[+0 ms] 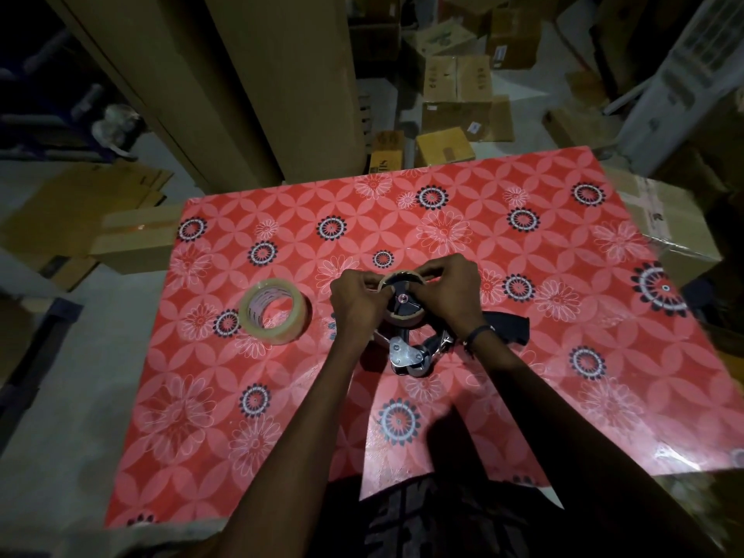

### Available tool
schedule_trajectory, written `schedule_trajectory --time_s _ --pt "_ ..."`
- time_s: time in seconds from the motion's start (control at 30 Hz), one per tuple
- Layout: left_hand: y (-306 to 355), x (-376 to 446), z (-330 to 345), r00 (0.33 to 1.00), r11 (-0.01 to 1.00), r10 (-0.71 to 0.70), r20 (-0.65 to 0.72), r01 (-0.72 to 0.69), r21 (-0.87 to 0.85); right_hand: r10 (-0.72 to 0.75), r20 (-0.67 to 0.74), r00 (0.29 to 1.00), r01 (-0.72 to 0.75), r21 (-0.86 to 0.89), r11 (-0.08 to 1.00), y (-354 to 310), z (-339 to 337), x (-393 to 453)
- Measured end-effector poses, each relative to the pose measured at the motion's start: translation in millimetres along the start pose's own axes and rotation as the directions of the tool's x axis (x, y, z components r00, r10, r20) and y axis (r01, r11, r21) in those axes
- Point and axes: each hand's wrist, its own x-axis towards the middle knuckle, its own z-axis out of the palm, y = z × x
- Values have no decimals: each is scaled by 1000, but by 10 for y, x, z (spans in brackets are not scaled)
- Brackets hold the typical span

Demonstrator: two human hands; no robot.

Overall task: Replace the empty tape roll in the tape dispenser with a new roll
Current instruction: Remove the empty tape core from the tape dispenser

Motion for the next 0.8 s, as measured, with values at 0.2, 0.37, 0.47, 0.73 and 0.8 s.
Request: schedule_trajectory --time_s 0.2,0.37,0.47,0.73,0.8 --pt "31 6 23 997 998 -67 -29 66 -18 -23 -59 998 22 -8 1000 -50 38 -5" --pt "34 -24 20 995 996 -87 -56 87 -8 -9 -50 999 5 -71 997 -52 75 47" --pt "43 -59 7 999 998 -29 -32 30 47 -41 12 999 42 -56 998 -9 -7 73" --pt "-98 -351 20 987 990 123 104 -115 -79 -156 98 983 151 55 987 325 -464 -227" --pt "-110 -454 110 990 990 138 37 -137 -17 -208 80 975 204 46 978 468 -566 -341"
